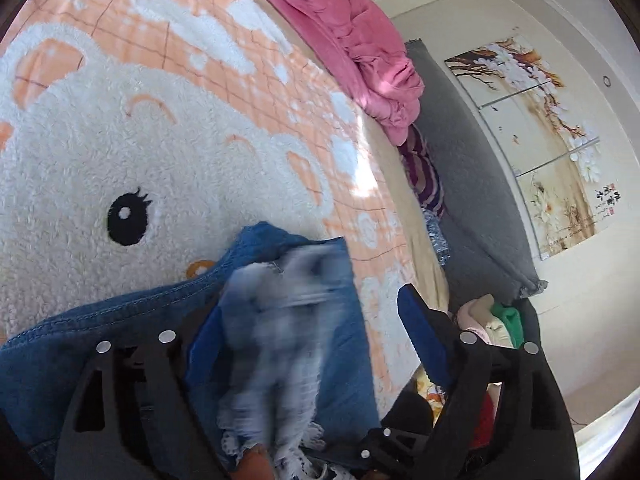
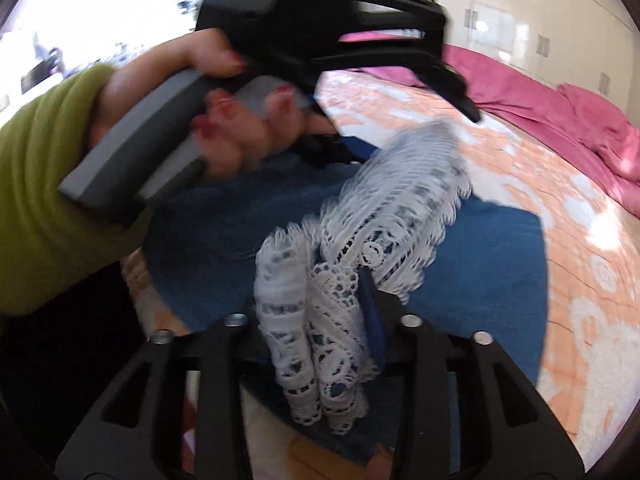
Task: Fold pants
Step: 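Lift the lace hem and fold it over onto the waistband with both tools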
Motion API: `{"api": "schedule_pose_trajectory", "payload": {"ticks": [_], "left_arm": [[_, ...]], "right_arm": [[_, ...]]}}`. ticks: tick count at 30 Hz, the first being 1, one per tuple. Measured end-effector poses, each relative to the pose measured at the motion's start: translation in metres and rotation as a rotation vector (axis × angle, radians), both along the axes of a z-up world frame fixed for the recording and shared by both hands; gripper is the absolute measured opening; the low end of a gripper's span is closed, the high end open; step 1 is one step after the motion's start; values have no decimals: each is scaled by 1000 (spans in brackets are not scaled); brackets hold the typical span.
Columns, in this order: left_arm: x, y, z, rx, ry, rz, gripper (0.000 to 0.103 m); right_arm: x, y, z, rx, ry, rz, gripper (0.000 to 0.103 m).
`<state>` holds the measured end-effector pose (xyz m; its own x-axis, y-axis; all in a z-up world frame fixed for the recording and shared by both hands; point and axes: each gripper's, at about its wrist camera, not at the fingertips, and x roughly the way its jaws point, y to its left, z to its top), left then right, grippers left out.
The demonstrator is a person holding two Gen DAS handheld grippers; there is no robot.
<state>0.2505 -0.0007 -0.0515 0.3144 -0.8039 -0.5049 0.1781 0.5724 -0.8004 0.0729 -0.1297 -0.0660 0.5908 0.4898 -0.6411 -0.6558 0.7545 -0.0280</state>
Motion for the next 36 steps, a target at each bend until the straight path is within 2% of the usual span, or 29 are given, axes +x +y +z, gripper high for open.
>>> {"api": "schedule_pose_trajectory", "payload": {"ticks": [3,5,6,7,9,10,12,13,14,16,17,20,22,25,27,29,30,32,35,36], "left_arm": [[2,-3,-6,35,15,3,81],[2,-8,-4,69,-5,1,79],[2,-10,-3,93,-19,8,71],[3,-13,-4,125,-26,15,56],[6,-16,-9,161,-20,22,39],[7,-15,-12,174,-13,27,25],[9,-13,-15,174,-6,38,23],[9,-11,-14,158,-8,43,21],[10,-8,-12,146,-17,44,20],[9,-5,-9,123,-46,50,19],[8,-3,-5,109,-66,57,19],[11,-1,-6,147,-73,84,19],[12,1,-15,184,-40,93,19],[15,3,-26,188,-11,98,22],[16,6,-24,164,-12,99,24],[12,10,-15,187,-46,123,38],[10,12,-11,208,-65,133,45],[1,22,1,255,-109,176,48],[-11,36,18,259,-133,224,49],[-18,39,24,263,-145,239,50]], "right_arm": [[-3,-2,-1,15,-2,13,46],[-7,-6,0,10,-16,8,53],[-9,-10,0,10,-26,5,54],[-15,-14,0,8,-31,-1,55],[-21,-20,-2,-4,-31,-22,55],[-19,-23,-3,-14,-30,-37,55],[-17,-26,-5,-15,-17,-51,55],[-15,-27,-5,-10,-11,-49,49],[-12,-27,-4,-15,-13,-50,31],[-15,-27,0,-18,-47,-42,13],[-19,-26,4,-22,-92,-33,12],[-28,-13,5,-129,-189,-14,12],[-33,-4,-7,-206,-190,2,12],[-40,0,-16,-267,-217,49,16],[-36,-9,-9,-209,-167,56,22],[-31,-19,-1,-117,-85,64,35],[-31,-25,3,-88,-62,61,38],[-29,-41,11,-17,-15,65,39],[-31,-68,23,112,40,64,48],[-32,-74,26,147,48,48,48]]}}
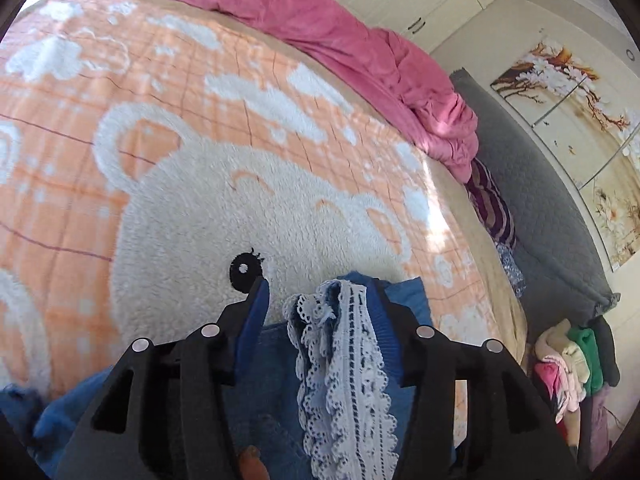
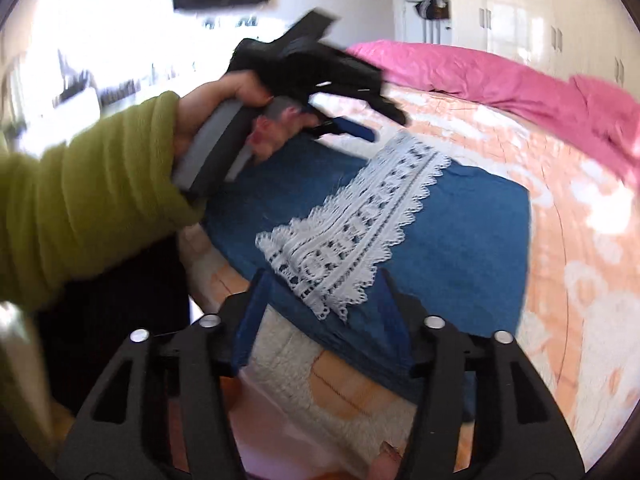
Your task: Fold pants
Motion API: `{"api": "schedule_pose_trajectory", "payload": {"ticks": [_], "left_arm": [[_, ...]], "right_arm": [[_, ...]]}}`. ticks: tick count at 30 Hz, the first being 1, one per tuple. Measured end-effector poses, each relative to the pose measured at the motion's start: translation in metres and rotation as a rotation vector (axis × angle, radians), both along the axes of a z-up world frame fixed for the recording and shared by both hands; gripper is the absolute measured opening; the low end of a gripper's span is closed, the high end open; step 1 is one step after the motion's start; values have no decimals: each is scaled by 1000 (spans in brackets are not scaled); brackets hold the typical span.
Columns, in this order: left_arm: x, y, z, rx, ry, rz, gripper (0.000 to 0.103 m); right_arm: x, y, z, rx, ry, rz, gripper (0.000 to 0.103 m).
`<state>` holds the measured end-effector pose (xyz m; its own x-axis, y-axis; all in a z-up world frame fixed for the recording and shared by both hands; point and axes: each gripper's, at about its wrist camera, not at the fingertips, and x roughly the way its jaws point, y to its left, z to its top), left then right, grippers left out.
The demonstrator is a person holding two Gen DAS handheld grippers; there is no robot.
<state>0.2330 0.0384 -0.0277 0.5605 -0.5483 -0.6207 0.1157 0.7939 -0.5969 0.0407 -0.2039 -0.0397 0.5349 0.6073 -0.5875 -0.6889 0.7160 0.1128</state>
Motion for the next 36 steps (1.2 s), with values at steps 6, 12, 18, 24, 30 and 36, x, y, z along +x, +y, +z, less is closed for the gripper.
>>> {"api": "schedule_pose_trajectory", "payload": {"ticks": [6,12,18,24,30,36], "left_arm": [[-56,2,15,90,-28,29,57],[-101,-7,0,68,49,15,57],[-134,-14,-11,43,112,2,57],[-151,-26,-24,17,176,-12,57],[-149,-42,-37,-5,205,4,55],[-158,-51,-37,42,189,-5,23]], "right_arm": [[18,-47,5,72,67,-197,48],[27,-75,-6,134,150,-317,48],[33,-85,-17,145,183,-351,49],[33,-78,-21,105,197,-342,55],[32,-69,-28,49,207,-331,55],[34,-68,-33,43,232,-332,55]]}}
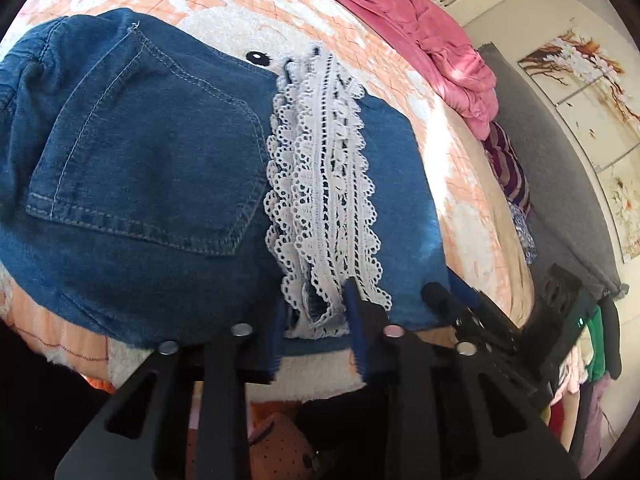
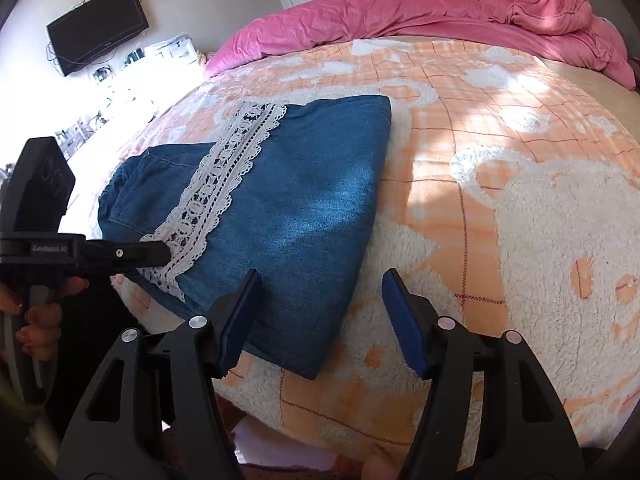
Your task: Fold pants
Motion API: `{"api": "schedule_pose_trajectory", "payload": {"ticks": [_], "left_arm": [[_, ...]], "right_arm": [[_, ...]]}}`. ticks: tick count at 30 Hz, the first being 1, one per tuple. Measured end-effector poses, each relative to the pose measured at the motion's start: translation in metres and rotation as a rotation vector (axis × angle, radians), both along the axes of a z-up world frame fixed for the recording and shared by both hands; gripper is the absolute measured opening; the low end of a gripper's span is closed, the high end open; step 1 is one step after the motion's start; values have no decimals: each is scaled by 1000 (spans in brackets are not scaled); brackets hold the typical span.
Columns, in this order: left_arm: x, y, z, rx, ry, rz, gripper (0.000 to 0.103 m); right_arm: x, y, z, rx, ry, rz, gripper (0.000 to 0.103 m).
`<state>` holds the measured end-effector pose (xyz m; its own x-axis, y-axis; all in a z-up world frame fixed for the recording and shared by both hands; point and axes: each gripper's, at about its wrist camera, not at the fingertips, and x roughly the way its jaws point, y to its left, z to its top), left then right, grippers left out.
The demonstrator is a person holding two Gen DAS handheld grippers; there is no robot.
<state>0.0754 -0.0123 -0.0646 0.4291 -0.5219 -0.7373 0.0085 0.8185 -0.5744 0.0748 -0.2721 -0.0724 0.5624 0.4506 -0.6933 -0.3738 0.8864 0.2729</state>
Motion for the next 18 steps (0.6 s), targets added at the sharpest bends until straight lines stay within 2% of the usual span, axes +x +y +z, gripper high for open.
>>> {"api": "schedule_pose_trajectory", "payload": {"ticks": [3,4,8,11,14,15,18], "left_arm": [[-14,-2,3,36,-19,-32,23],[-16,-4,1,62,-27,-24,27],[-11,-3,-3,69,-36,-5,30],[-13,-5,9,150,-87,7,44],[-18,-3,25,237,-152,28,54],[-19,-2,29,279,-175,43,61],[-21,-2,40,374,-235,66,63]], "right_arm": [[-1,-3,2,11,-2,-6,55],[-1,-3,1,11,1,-6,56],[-1,2,1,-13,-3,5,60],[-7,3,9,-21,-52,10,62],[-17,12,21,-53,-153,42,64],[-21,17,24,-70,-188,61,64],[-28,28,29,-113,-238,90,64]]}}
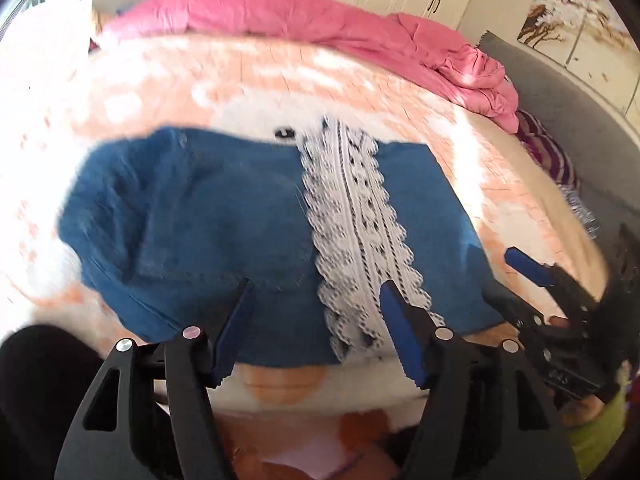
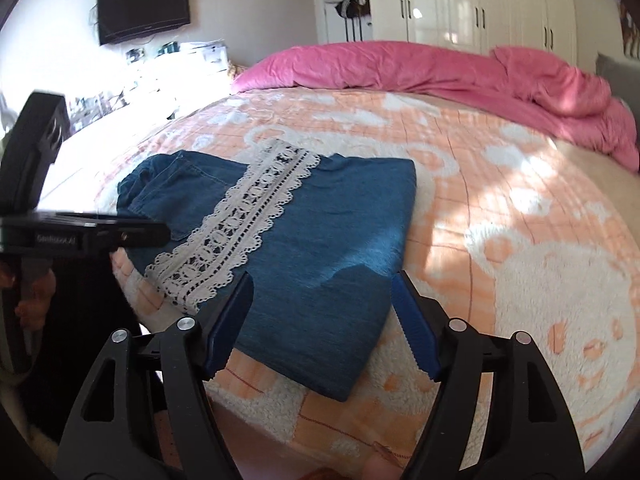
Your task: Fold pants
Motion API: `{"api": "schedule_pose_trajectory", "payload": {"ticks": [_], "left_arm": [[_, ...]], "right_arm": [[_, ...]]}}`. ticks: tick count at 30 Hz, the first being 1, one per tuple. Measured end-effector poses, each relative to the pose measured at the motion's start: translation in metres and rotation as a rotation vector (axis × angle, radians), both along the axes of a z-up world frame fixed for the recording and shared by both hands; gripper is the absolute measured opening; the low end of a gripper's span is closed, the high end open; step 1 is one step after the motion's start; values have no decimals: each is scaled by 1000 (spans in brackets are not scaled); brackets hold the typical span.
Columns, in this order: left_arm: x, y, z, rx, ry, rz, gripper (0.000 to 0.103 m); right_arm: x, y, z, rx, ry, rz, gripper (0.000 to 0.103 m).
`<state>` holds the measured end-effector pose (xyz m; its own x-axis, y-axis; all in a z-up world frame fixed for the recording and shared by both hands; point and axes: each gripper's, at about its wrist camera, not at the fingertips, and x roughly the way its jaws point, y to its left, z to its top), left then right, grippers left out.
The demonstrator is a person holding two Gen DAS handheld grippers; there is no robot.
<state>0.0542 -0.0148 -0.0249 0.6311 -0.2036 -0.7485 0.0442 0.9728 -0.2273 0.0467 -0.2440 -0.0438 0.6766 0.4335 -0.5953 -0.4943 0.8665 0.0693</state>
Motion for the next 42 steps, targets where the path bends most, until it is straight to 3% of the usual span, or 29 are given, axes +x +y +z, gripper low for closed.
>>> {"api": "schedule_pose_trajectory", "payload": {"ticks": [5,7,14,23,37,42], "left_arm": [[-1,-18,1,133,-36,-47,64],[1,-17,-7,167,-9,-46,66],[7,-6,-15,143,29,-24,73],[1,-8,-6,132,6,-15,77],[-10,13,13,106,-39,34,94],[-9,27,18,81,-45,60,96]], "right_arm": [[0,12,-6,-21,23,27,64],[2,16,-12,-68,40,16,64],[11,16,-25,-100,110,-3,64],[11,-1,-13,20,92,-58,71],[7,-2,-9,-7,67,-134,84],[8,3,0,-7,61,-125,86]]}}
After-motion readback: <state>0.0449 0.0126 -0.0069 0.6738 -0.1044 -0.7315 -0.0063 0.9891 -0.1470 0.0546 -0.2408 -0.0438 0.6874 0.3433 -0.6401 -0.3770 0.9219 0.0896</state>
